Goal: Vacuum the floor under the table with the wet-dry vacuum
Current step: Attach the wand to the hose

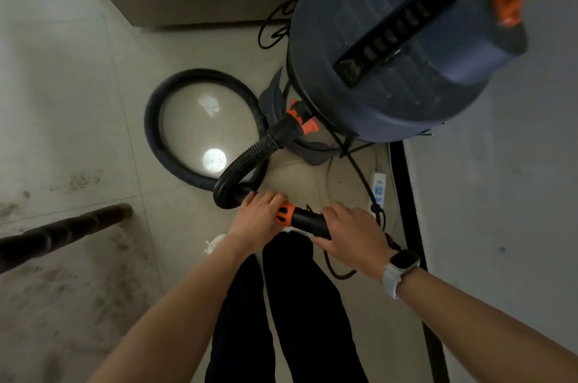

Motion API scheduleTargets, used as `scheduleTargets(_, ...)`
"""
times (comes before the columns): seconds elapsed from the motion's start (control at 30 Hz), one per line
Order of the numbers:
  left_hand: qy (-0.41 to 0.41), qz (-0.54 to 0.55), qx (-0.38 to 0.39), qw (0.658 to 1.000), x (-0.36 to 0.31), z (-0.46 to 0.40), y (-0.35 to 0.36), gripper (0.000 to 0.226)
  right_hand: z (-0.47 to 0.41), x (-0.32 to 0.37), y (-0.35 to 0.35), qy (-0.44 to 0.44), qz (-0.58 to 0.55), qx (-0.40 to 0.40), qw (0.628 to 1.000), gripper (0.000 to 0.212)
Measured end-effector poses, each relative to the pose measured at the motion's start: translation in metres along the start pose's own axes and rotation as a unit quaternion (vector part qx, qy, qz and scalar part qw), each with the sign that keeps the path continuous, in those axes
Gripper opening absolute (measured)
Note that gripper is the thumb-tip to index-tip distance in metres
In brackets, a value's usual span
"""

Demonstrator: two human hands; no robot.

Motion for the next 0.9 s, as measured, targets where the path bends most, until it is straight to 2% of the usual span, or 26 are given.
scheduleTargets(0.1, 0.037, 0.009, -0.007, 0.999, -0.017, 0.007, -0.017, 0.045, 0.015, -0.005, -0.021, -0.045, 0.047, -0.036, 0.997, 0.049)
scheduleTargets(0.23, 0.024, 0.031, -0.021, 0.999, -0.029, 0.029, -0.052, 0.049, 0.033, -0.003, -0.058, -0.091, 0.093, -0.108, 0.986, 0.050)
scheduleTargets(0.4, -0.014, 0.033, 0.004, 0.999, -0.035, 0.052, -0.090, 0.053, 0.060, -0.006, -0.103, -0.055, 0.106, -0.190, 0.975, 0.050)
scheduleTargets(0.5, -0.028, 0.035, 0.003, 0.999, -0.043, 0.058, -0.103, 0.053, 0.070, -0.013, -0.124, -0.011, 0.139, -0.227, 0.964, 0.063)
scheduleTargets(0.6, -0.049, 0.044, -0.016, 0.998, -0.054, 0.059, -0.111, 0.054, 0.077, -0.020, -0.138, 0.024, 0.119, -0.228, 0.966, 0.081)
scheduleTargets(0.73, -0.065, 0.054, -0.041, 0.996, -0.062, 0.061, -0.117, 0.052, 0.085, -0.035, -0.154, 0.019, 0.101, -0.256, 0.961, 0.067)
scheduleTargets(0.8, -0.063, 0.075, -0.056, 0.994, -0.064, 0.063, -0.121, 0.047, 0.091, -0.054, -0.160, 0.073, 0.062, -0.259, 0.961, 0.074)
scheduleTargets(0.83, -0.057, 0.090, -0.068, 0.992, -0.066, 0.066, -0.124, 0.045, 0.094, -0.063, -0.161, 0.096, 0.008, -0.262, 0.960, 0.079)
scheduleTargets(0.9, -0.041, 0.129, -0.098, 0.986, -0.070, 0.073, -0.134, 0.043, 0.098, -0.068, -0.162, 0.111, -0.181, -0.253, 0.944, 0.082)
Point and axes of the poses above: each hand's wrist, its own z-axis away from the middle knuckle, its own y-axis out of the palm, x = y × z, the point moved 6 cm from there along -z, towards the middle knuckle, and after that the axes turned 1 degree about y, right-handed, at the moved point
